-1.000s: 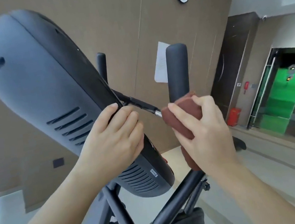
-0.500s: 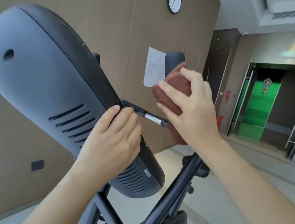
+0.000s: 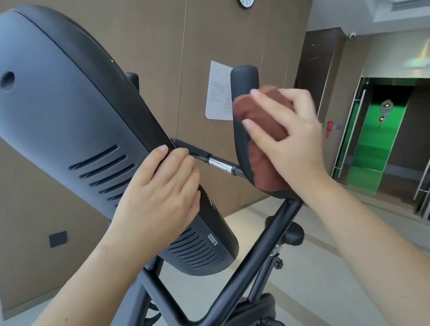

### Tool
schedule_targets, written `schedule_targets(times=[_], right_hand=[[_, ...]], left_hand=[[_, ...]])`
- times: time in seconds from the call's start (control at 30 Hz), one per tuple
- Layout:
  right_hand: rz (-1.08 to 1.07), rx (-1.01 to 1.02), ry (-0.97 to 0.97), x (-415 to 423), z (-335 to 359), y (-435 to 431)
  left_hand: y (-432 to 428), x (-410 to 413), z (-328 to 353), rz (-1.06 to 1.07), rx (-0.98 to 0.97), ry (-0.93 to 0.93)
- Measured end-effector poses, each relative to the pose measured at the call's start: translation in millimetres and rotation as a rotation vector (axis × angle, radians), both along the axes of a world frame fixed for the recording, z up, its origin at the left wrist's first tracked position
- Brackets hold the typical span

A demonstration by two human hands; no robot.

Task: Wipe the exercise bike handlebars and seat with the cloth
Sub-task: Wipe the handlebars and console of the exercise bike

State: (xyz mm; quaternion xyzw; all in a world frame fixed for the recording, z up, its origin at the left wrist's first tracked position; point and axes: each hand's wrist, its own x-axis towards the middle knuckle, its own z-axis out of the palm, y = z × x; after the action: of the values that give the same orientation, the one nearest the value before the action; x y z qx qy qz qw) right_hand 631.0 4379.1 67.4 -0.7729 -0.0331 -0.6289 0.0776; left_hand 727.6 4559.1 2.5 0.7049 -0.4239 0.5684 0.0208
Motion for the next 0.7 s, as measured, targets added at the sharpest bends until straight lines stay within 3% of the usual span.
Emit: schedule_targets(times=[0.23, 0.47, 0.6, 0.7], right_hand=[[0.069, -0.093, 0.253, -17, -42, -29], [-0.192, -0.473, 0.399, -53, -74, -82], [-0.109, -0.348, 0.463, -66, -76, -105], [0.100, -0.101, 0.329, -54, -64, -105]], left_hand=[[-4, -2, -4, -0.048, -0.085, 0.005], [-17, -16, -15, -0.107, -0.120, 0.097], [-30, -29, -9, -0.180, -0.101, 0.164], [-43, -37, -5, -0.225, -0.130, 0.192]])
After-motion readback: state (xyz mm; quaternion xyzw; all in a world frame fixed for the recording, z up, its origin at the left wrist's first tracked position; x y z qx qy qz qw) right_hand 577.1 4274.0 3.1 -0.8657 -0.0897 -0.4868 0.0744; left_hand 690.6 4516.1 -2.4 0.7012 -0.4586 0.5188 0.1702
